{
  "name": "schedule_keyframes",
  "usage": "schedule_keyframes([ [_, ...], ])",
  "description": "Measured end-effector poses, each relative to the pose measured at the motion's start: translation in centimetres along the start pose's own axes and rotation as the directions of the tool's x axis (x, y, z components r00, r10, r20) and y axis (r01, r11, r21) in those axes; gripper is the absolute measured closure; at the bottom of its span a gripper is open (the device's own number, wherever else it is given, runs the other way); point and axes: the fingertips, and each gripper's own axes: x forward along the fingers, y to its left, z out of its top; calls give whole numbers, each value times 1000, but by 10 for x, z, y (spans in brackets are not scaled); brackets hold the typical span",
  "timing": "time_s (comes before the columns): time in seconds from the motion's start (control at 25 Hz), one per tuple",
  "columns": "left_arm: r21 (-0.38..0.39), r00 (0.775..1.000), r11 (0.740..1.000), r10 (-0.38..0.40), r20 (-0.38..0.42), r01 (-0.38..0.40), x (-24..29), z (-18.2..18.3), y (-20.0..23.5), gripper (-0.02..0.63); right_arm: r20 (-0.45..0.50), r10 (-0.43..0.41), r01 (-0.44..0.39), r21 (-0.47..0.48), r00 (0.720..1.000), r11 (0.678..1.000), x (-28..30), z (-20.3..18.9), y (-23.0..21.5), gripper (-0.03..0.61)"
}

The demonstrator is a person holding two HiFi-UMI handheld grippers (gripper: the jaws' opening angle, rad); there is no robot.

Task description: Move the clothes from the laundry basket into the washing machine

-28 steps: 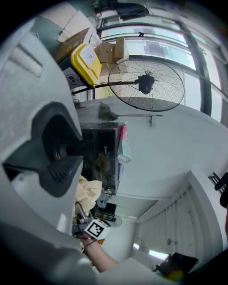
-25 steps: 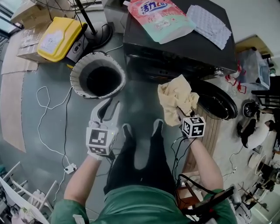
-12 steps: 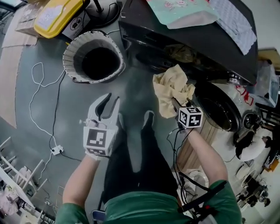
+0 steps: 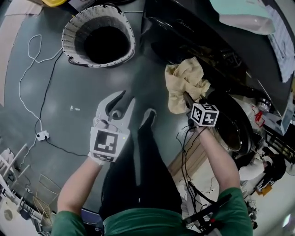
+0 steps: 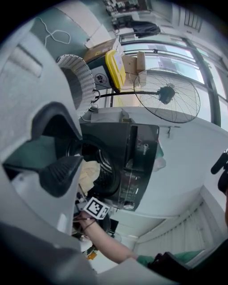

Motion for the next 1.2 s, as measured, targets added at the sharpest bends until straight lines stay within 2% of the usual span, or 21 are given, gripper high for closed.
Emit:
schedule_keyframes([
  [0.12,-9,1000,1000,-1,-13,1,6,-12,12,507,31,-36,36,23,999,999,25,10,-15,425],
  [0.28,-6,1000,1000,-1,-29,1,11,-26,23,507,75,-104,96,107,992,990,48,25,-47,423],
  [0.52,-27,999,1000,12,-31,-12,18,-36,35,507,93,-129,110,188,987,976,82,37,-67,422],
  [0.76,-12,999,1000,-8,-54,7,24,-54,30,507,174,-179,135,241,968,961,99,68,-101,419],
  [0.96,-24,996,1000,-17,-83,15,25,-70,25,506,236,-199,114,328,951,938,111,94,-123,377],
  [1.04,-26,995,999,-23,-94,20,28,-73,22,508,238,-185,99,331,953,939,118,95,-124,334],
  [1.2,-24,996,999,-27,-85,25,33,-67,21,506,219,-191,129,267,957,955,120,92,-118,302],
])
